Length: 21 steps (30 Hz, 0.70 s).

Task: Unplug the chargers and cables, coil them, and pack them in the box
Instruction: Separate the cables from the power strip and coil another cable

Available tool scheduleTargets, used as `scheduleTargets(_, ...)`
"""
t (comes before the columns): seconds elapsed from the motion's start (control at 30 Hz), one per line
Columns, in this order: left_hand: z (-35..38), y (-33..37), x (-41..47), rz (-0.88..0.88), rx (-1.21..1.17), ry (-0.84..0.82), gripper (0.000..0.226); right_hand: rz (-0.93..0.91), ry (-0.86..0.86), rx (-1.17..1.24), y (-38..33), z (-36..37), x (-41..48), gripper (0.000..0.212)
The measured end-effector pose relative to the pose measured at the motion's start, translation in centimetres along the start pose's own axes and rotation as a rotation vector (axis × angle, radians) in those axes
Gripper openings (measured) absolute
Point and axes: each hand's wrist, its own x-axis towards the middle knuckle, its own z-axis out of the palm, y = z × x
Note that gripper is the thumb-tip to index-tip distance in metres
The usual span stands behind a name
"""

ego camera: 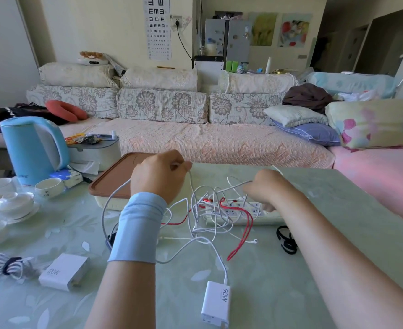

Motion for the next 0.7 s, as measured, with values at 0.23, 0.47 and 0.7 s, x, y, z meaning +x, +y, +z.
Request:
scheduleTargets(0.23,0.0,0.9,0.0,0.015,-0.302,-0.011,0.02,-0.664,0.174,0.136,-3.2,0.9,-2.2,0.06)
scheduleTargets(0.47,0.2,0.0,-0.2,-0.022,-0.661,0.357,0.025,-0.582,-0.244,0.42,-3.1,4.1,-1.5,0.011)
scheduleTargets(0.7,0.9,-1.9,0.3,-0.192,-0.322,0.557,0.026,-0.548,-0.12,0.874,-1.3,3.3,-0.3,0.025)
